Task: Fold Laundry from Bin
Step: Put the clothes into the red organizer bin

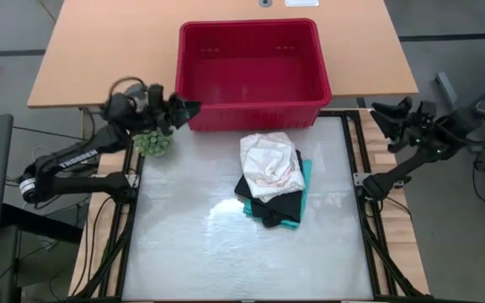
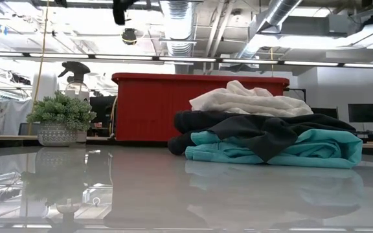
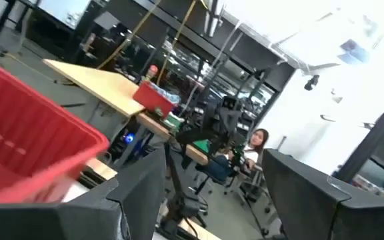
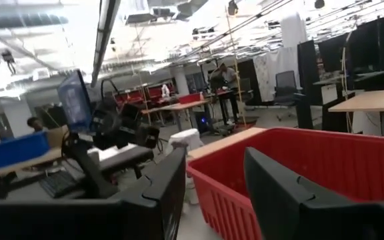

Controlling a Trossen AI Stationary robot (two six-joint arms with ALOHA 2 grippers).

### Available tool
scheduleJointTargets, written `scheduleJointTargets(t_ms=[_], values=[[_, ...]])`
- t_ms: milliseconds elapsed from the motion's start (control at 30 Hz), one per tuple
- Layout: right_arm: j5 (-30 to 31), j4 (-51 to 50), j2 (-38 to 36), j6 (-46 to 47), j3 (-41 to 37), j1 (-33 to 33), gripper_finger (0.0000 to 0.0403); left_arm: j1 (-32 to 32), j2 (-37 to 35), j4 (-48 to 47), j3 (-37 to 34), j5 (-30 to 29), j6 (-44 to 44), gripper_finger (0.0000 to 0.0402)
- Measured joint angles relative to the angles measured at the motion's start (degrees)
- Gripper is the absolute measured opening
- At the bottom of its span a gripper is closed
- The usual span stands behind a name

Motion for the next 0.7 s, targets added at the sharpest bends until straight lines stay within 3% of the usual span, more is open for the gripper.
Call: scheduleJointTargets(t_ms=[200,367,500,700], values=[[0.1,1.0,-0.7,1.1,-3.6,0.1,0.0177,-1.8,0.0,3.1,-4.9,-4.9,-1.4,0.0241],[-0.4,3.3,-4.3,4.2,-6.6,0.0,0.0177,-2.7,-0.1,3.5,-4.9,-5.1,0.5,0.0241],[-6.0,11.6,-7.2,2.0,-12.4,0.1,0.0177,-4.2,0.4,3.4,-4.9,-4.4,2.0,0.0241],[-7.7,26.2,-11.2,-5.8,-22.6,0.0,0.0177,-6.3,2.7,4.4,-4.9,-3.0,4.0,0.0241]])
